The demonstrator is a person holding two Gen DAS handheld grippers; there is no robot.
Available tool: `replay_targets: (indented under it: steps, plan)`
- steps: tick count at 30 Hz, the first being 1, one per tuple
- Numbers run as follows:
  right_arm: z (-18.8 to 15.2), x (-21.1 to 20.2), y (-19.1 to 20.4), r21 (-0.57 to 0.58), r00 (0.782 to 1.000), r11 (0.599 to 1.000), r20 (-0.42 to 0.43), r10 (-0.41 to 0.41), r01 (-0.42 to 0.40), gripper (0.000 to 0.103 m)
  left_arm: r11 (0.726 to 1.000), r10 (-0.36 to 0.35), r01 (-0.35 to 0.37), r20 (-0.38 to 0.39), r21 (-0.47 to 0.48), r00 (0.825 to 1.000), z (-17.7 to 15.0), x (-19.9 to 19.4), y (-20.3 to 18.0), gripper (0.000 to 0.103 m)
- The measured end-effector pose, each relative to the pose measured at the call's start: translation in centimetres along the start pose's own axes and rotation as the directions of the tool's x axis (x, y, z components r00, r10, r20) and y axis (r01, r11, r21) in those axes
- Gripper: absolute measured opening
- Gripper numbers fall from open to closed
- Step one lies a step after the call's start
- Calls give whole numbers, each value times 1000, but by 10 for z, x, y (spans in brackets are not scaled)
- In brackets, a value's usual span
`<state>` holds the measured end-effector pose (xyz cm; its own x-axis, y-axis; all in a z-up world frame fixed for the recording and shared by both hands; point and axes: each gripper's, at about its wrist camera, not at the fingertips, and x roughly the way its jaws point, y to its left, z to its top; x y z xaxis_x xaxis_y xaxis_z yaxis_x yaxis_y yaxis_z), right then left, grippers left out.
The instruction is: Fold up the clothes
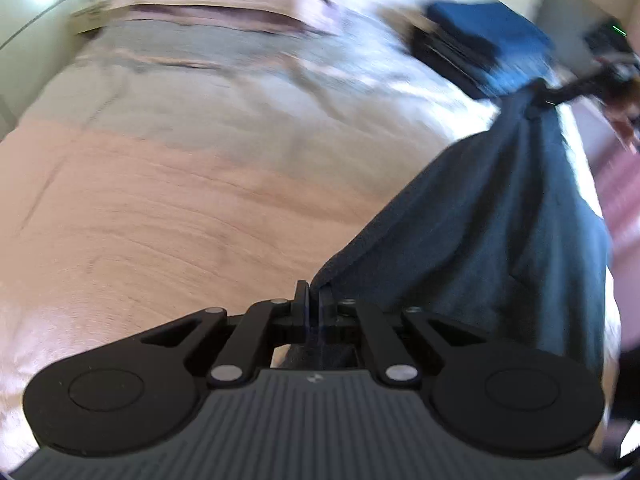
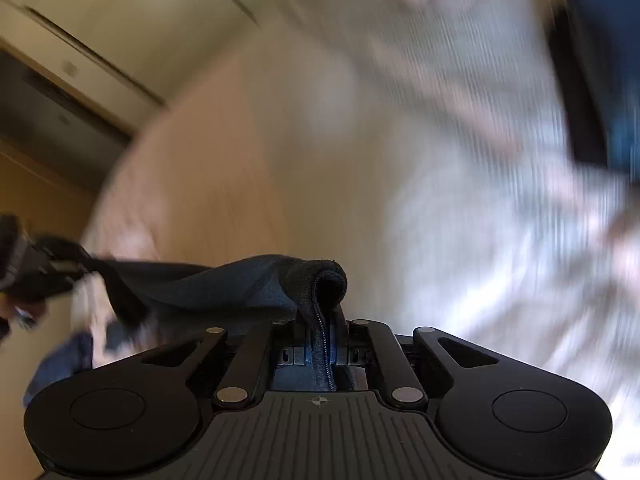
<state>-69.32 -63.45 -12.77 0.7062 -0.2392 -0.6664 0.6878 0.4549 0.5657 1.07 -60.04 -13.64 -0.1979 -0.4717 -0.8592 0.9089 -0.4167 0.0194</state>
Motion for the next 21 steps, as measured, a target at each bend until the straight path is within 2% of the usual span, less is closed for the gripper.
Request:
replay_targets:
  steps: [2,3,4,6,8,11,14,18,21]
  plan:
    - [14,4,5,-58,997,998,77,2,3,7,997,39,-41,-35,-69,999,4,24,14,9]
    - [18,14,7,-81,996,996,90,-18,25,14,993,57,-63,-64,-96,996,5,35,20,11]
    - [21,26,7,-100,995,993,91,-50,59,32,991,88,-96,-80,-95,993,3,38,22,14]
    - [25,44,6,-98,986,983,79,-145,153,52,983,151,-161,-112,-90,982,-1,42,26,18]
    - [24,44,4,-64,975,976,90,-203,210,52,974,182,-196,-120,-115,976,-14,34,31,33]
    - [14,33,8,-26,973,976,87,-213,215,52,962,187,-211,-145,-175,972,-50,6,41,35]
    - [-5,26,19,13,979,980,46,-199,199,52,954,203,-245,-224,-176,953,-99,-15,42,41]
    - [-46,39,53,19,989,991,-70,-128,130,52,954,261,-295,-340,-51,903,-163,-21,24,46]
    - [-74,60,88,-30,986,997,-151,-68,65,52,936,340,-346,-387,55,857,-203,-11,17,47]
